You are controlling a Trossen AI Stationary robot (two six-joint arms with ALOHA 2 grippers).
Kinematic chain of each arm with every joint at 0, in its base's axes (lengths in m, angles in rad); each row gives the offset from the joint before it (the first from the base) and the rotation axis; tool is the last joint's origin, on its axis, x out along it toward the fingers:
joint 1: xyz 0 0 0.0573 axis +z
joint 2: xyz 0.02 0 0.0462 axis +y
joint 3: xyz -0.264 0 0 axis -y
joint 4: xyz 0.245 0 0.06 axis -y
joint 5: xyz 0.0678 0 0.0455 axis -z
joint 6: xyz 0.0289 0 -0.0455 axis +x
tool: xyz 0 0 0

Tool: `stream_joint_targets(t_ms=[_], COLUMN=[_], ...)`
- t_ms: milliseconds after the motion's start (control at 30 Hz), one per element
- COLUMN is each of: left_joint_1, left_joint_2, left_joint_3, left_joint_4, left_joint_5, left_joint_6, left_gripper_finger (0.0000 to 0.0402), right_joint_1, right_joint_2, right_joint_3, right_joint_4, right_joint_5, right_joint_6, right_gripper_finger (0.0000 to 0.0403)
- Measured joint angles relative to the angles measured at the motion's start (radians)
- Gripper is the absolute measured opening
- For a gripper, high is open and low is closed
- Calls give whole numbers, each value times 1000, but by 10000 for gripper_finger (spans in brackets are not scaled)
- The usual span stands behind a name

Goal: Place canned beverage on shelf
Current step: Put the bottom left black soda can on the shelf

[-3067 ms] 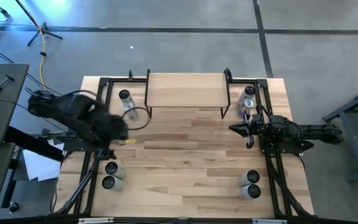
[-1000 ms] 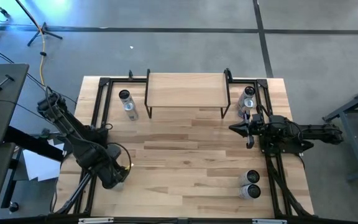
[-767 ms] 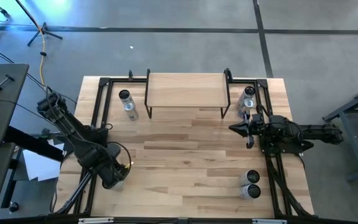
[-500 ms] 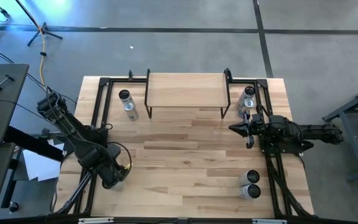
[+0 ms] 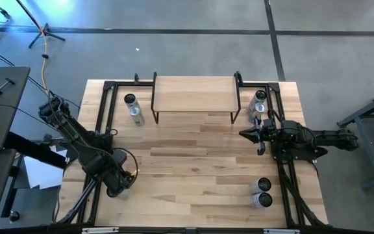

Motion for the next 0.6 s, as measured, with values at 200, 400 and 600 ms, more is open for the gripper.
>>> stream_joint_targets(t_ms=[200,400,600], left_joint_1=[0,7,42], left_joint_2=[0,-27,-140], left_joint_3=[0,-1,19], left_joint_4=[15,6,-52], left_joint_5=[-1,-7,-73], left_joint_6=[17,35,56], left_gripper_finger=[258,207,207], right_joint_1=[0,0,0], right_joint_2=[0,0,0], right_joint_3=[0,0,0], right_joint_4=[0,0,0], right_joint_5=[0,0,0], right_joint_6=[0,0,0], right_gripper_finger=[0,0,0])
